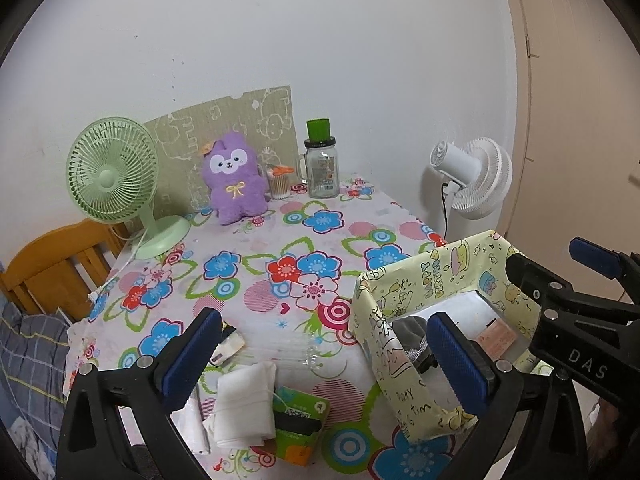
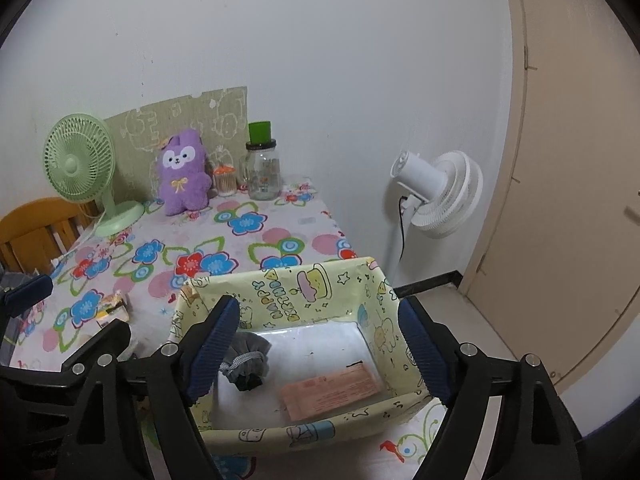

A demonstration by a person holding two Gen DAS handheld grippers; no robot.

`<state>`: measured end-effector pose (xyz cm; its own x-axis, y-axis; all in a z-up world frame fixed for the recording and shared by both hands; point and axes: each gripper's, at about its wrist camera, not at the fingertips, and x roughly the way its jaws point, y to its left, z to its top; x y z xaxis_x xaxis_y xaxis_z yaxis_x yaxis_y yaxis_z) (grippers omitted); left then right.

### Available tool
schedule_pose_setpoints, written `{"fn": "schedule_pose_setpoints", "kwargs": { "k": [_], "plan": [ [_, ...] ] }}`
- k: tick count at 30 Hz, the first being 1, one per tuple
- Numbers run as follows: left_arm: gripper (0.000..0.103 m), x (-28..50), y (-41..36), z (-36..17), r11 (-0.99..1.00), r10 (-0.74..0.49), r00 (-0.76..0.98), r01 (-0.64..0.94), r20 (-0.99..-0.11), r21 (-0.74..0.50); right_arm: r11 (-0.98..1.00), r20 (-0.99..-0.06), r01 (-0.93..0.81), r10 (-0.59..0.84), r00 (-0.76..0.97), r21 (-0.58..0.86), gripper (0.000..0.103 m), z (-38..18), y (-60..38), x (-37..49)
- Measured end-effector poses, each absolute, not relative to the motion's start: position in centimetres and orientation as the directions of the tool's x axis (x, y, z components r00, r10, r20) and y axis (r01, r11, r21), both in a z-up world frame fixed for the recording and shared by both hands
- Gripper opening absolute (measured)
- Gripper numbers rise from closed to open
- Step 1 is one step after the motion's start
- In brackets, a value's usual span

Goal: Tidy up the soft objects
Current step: 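Raise both tools out of the yellow box and back over the table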

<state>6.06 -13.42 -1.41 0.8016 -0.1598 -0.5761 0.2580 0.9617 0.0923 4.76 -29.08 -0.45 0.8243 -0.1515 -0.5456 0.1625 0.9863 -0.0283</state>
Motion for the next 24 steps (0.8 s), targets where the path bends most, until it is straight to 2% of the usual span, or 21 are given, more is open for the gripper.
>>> {"fn": "schedule_pose_setpoints", "kwargs": {
  "k": [14, 24],
  "plan": [
    [0.103, 4.2, -10.2, -0.1, 0.97, -0.152, 0.825, 0.229, -0.544, 0.076, 0.989, -0.499, 0.144, -0.146, 0.854, -0.043, 0.094, 1.4, -26.0, 2.9],
    [0.103, 2.7, -6.6, 0.3, 0.981, -0.129, 0.84, 0.185, -0.528, 0.055, 0.993, -0.478, 0.114, -0.12, 0.87, -0.042, 0.096, 2.1, -22.6, 1.8]
  ]
}}
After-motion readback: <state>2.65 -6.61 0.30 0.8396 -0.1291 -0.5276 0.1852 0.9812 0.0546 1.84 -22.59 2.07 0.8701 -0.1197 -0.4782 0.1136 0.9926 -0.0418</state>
